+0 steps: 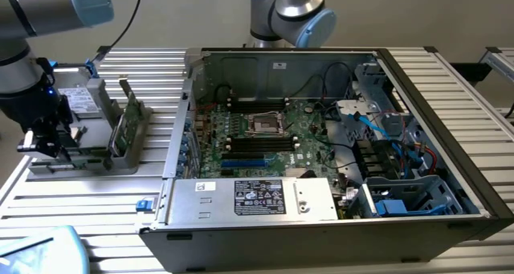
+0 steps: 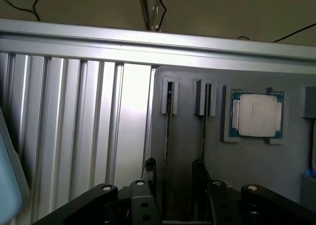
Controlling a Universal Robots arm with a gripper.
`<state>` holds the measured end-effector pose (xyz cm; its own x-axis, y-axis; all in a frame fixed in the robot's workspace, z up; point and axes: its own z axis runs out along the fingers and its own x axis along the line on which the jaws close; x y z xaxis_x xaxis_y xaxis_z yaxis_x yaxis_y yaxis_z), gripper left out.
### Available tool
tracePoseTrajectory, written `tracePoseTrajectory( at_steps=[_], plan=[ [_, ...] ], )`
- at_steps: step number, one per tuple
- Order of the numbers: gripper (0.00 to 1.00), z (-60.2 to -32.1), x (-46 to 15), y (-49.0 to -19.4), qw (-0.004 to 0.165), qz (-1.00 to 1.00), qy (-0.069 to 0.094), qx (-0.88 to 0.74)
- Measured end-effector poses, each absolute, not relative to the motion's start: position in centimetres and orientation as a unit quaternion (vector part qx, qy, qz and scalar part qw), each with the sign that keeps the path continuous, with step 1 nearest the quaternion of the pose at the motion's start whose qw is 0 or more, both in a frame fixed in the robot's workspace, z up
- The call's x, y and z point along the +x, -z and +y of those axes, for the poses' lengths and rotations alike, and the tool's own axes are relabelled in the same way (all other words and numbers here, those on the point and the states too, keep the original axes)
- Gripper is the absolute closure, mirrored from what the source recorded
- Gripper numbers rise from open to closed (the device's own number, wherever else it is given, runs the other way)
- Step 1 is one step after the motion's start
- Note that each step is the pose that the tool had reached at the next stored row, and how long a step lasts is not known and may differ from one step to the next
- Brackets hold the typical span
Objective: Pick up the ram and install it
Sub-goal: 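Pick up the ram and move it above insertion slot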
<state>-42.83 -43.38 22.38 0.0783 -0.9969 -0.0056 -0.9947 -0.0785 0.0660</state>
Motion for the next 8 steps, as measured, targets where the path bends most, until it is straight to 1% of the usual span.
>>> tracePoseTrajectory(
  at_steps=[8],
  plan=[
    [0.57, -43.5, -42.3, -20.9, 0.022, -0.677, 0.024, 0.735]
  ],
)
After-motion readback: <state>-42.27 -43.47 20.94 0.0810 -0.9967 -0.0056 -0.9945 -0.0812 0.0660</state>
